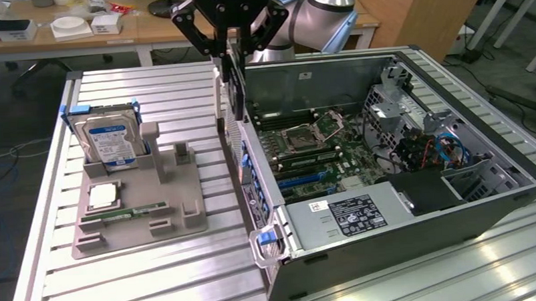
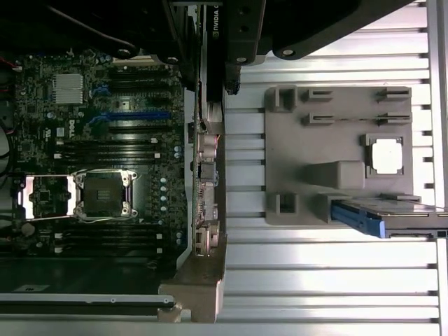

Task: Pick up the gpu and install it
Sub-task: 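Pick up the gpu and move the gpu toward the slot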

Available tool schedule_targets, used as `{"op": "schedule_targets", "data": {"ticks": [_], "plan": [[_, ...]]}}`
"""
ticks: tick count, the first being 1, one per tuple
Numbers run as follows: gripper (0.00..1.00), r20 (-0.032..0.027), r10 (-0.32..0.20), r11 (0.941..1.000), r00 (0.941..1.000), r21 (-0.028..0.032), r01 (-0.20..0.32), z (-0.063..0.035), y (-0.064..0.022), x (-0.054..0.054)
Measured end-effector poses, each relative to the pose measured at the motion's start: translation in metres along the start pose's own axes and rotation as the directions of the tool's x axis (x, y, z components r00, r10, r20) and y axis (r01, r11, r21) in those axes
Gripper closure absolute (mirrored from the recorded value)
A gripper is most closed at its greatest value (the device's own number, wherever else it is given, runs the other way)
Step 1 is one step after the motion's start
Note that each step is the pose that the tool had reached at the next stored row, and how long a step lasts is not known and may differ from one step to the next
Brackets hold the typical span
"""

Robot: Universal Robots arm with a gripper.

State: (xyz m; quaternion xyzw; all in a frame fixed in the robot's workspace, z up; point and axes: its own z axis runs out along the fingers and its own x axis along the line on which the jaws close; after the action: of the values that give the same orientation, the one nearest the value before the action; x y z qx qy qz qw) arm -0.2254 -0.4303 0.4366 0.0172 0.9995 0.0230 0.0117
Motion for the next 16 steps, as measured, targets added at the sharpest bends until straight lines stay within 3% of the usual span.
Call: {"op": "schedule_targets", "data": {"ticks": [16], "plan": [[0.74,0.0000,0.000,1.0000,1.0000,0.0000,0.000,0.0002,-0.0005,-0.0103]]}}
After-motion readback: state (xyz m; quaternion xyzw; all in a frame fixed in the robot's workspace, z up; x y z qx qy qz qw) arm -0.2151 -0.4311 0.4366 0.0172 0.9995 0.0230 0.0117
